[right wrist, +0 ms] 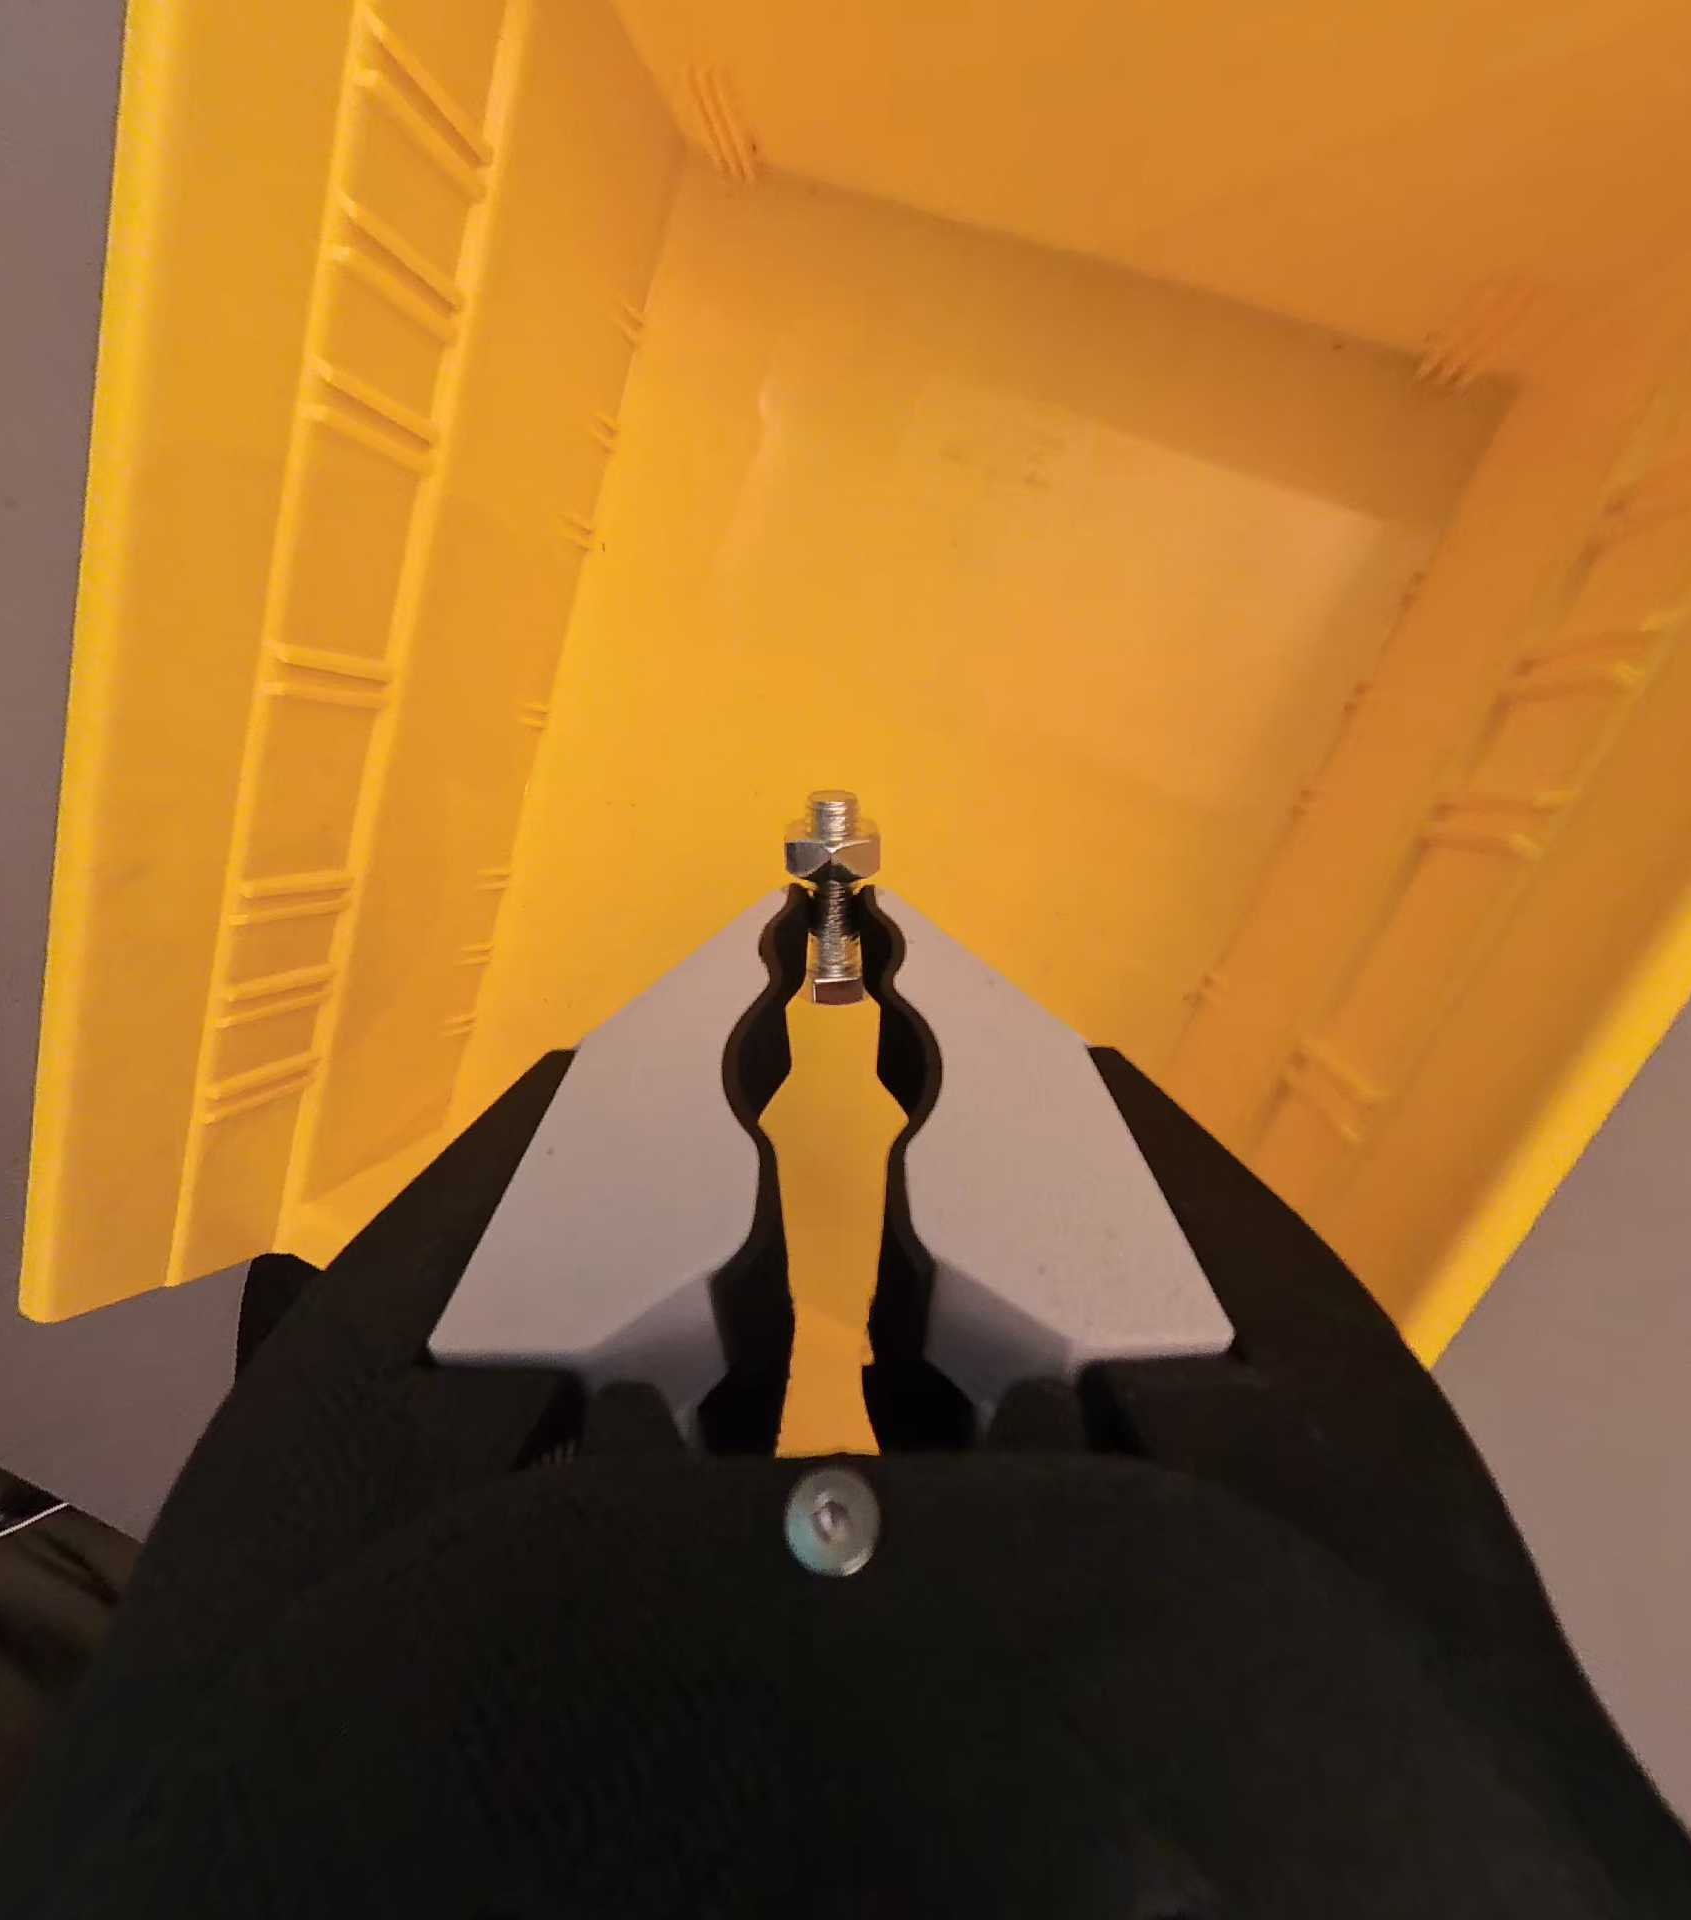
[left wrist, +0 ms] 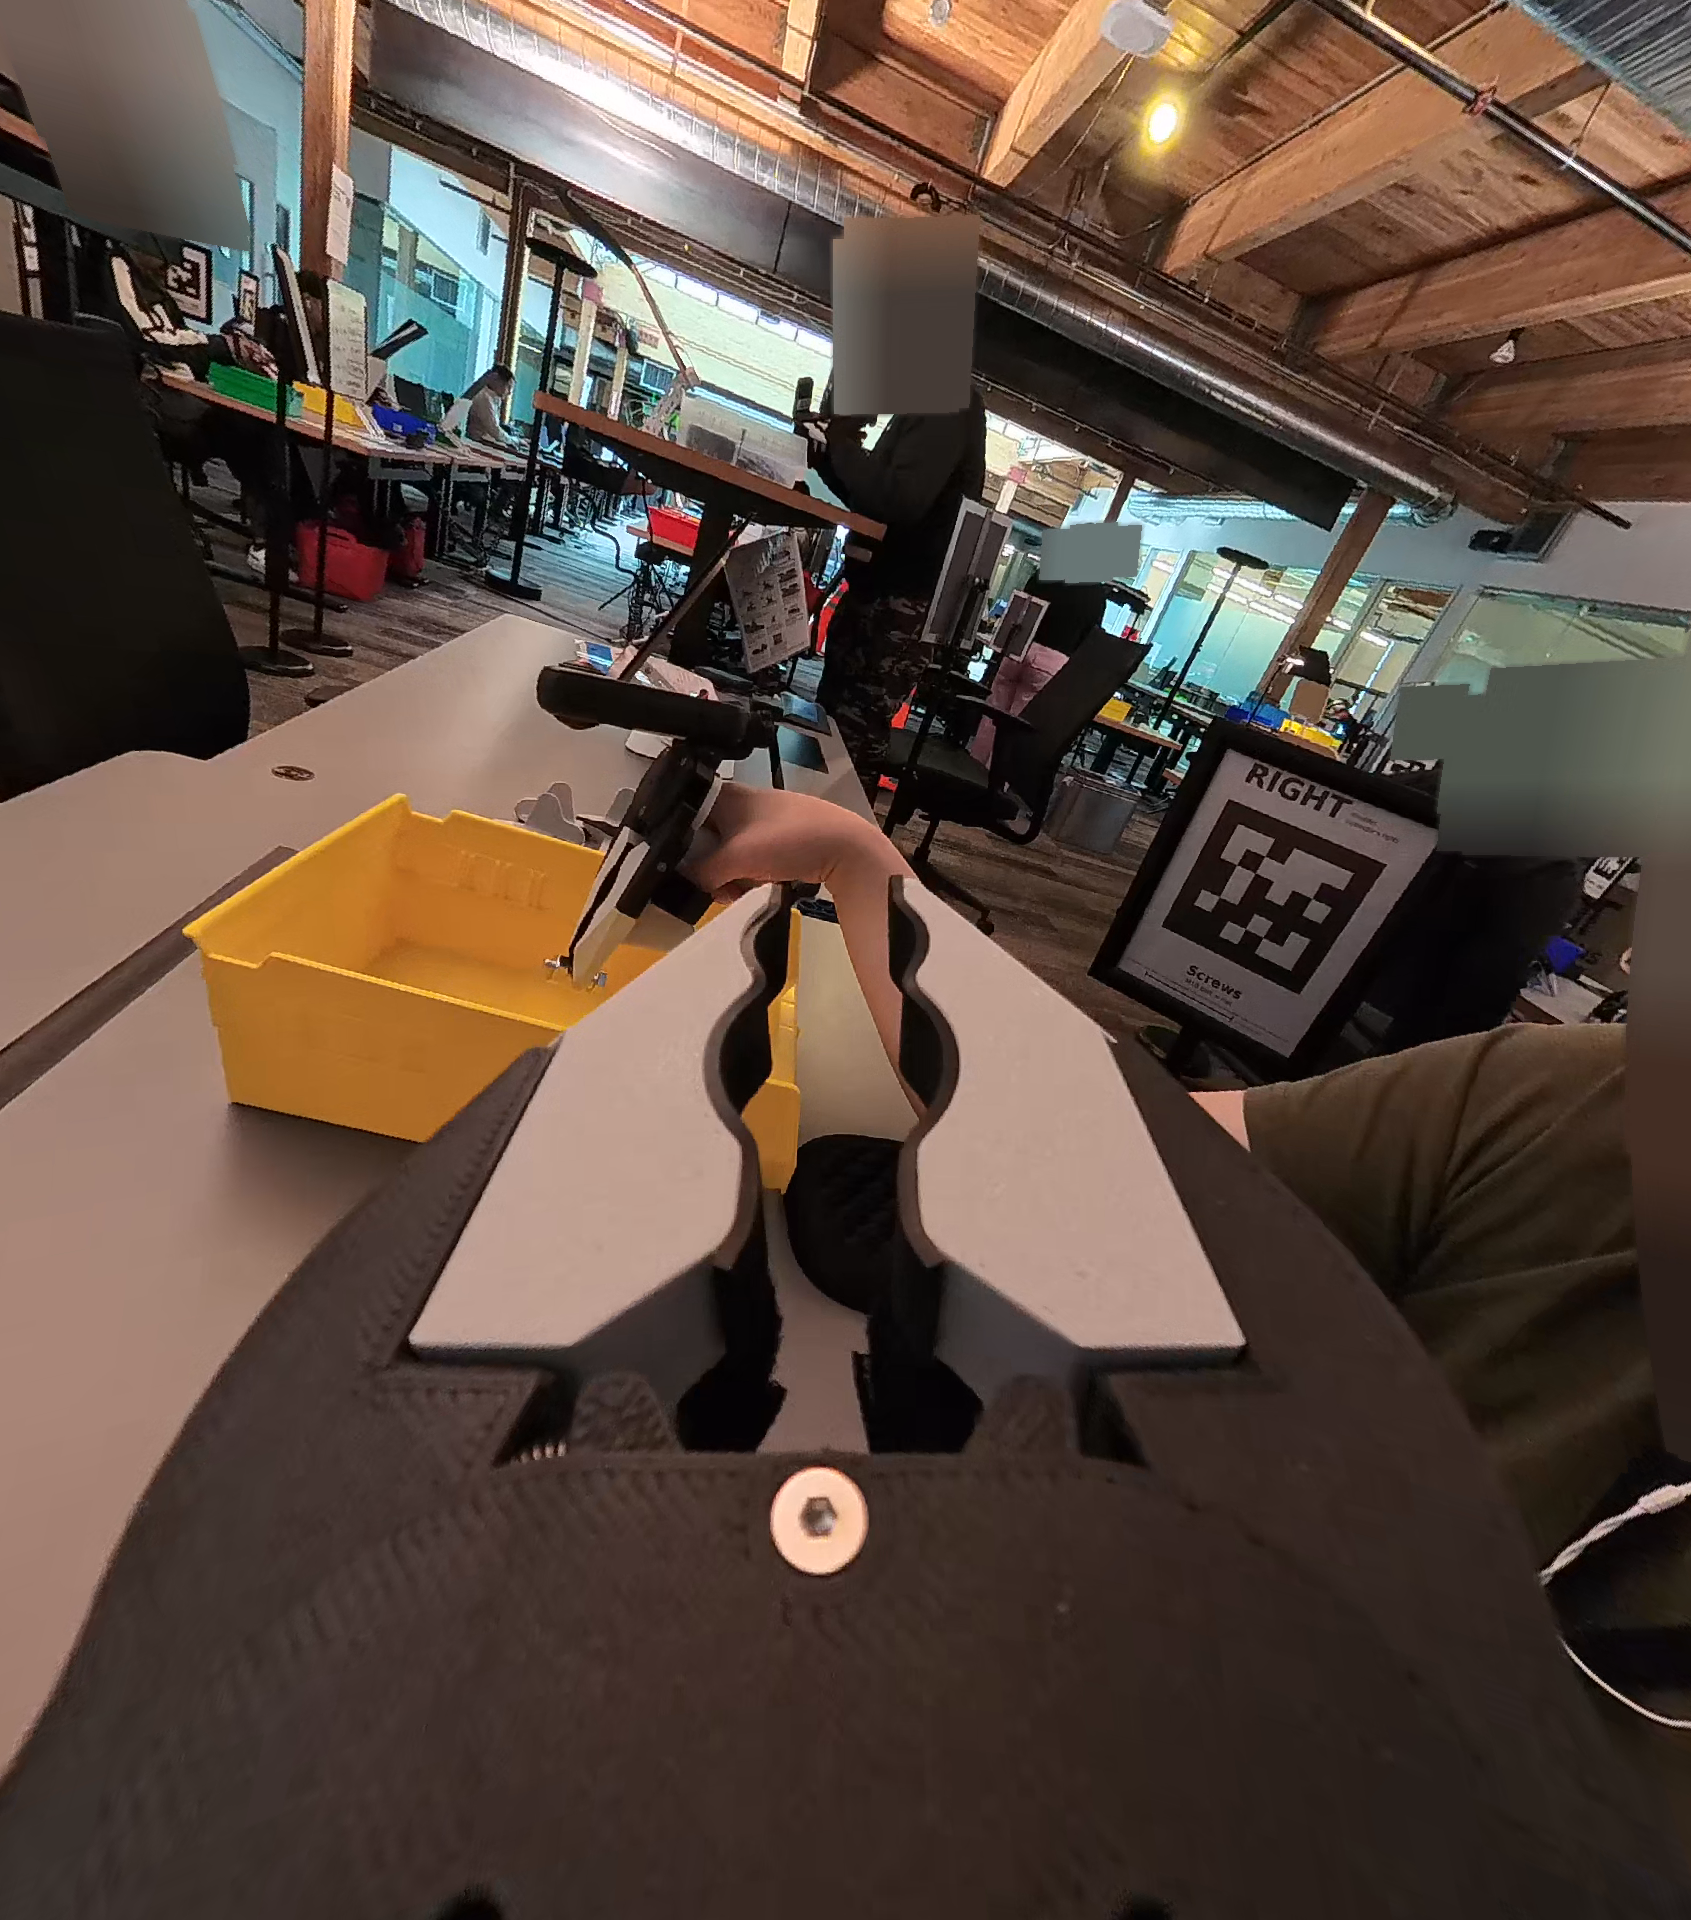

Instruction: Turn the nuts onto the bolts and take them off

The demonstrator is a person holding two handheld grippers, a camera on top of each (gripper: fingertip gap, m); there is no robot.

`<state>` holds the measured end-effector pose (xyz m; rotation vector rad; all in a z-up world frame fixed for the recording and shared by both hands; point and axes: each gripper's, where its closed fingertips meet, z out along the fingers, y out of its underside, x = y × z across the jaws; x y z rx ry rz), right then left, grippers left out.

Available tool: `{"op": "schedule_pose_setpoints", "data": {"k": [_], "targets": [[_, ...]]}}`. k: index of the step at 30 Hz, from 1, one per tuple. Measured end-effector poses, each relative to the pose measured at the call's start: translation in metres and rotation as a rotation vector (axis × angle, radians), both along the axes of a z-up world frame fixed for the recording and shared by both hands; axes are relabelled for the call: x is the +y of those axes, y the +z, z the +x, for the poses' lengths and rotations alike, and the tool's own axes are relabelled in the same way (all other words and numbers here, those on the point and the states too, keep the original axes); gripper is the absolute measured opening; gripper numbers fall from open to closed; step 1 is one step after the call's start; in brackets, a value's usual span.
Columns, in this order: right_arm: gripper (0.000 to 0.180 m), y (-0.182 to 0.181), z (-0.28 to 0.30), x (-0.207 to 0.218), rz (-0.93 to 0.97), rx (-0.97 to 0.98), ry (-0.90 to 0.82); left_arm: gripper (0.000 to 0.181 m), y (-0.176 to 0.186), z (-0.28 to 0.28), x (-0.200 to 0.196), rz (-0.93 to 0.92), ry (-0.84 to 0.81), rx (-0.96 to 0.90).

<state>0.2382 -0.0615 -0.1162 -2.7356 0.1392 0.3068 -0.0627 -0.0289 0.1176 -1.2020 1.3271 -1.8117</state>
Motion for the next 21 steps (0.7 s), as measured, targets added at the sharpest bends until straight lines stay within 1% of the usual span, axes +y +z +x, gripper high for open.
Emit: {"op": "schedule_pose_setpoints", "data": {"k": [5,9,12,17,21], "targets": [[0.008,-0.005,0.003,0.0,-0.023,-0.002,-0.02,0.017,-0.002,0.001,-0.001,-0.001,-0.002,0.009],[0.007,-0.023,0.029,-0.011,-0.157,-0.128,-0.15,0.018,-0.002,0.0,0.0,0.008,0.005,0.013],[0.008,-0.032,0.038,-0.013,-0.212,-0.18,-0.194,0.018,-0.001,-0.002,0.004,0.023,0.031,0.015],[0.009,-0.041,0.046,-0.018,-0.281,-0.255,-0.187,0.019,0.001,-0.005,0.007,0.04,0.056,0.015],[0.01,-0.048,0.042,-0.023,-0.324,-0.234,-0.172,0.019,0.004,-0.008,0.009,0.045,0.066,0.01]]}}
